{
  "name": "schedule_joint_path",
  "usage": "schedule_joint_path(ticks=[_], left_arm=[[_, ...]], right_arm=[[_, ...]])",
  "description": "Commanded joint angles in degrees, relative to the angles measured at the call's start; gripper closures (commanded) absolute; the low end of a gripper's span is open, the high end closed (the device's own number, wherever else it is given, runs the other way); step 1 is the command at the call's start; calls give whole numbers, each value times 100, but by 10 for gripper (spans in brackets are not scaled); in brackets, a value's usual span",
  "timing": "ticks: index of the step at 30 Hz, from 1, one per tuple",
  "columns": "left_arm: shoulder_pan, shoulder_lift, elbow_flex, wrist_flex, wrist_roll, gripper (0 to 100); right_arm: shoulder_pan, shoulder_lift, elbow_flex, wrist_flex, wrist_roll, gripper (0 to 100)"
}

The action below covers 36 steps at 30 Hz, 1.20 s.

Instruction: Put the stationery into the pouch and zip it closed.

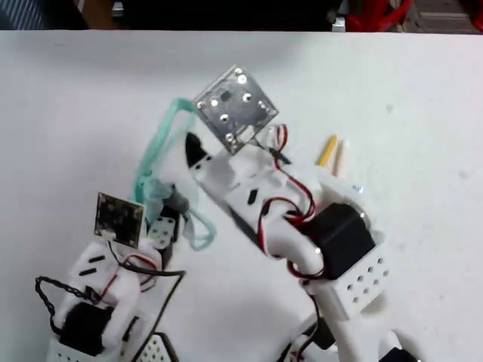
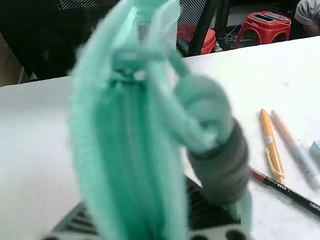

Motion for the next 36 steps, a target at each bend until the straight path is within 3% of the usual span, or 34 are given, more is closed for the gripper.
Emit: schedule_joint_path(ticks=[1, 5, 12, 15, 21, 27, 32, 36], left_arm=[[-13, -84, -18, -193, -88, 977], [-13, -84, -18, -193, -88, 976], [-4, -84, -18, -378, 105, 976], [48, -66, -35, -782, 273, 977], [673, -57, -53, -1266, 519, 977], [848, -57, 510, -1618, 519, 977], [822, -75, 1011, -1749, 484, 977], [813, -84, 1002, -1758, 484, 977]], right_arm=[[189, -31, -185, 13, 114, 751], [620, -66, -185, 215, 114, 751], [2510, 48, 79, 1086, 132, 751], [2993, 462, 642, 1068, 668, 752], [2949, 1297, 1591, 945, 1908, 752], [2976, 1807, 2347, 620, 2400, 763], [2949, 2167, 3095, 295, 2875, 865], [3099, 2527, 3473, -330, 2910, 820]])
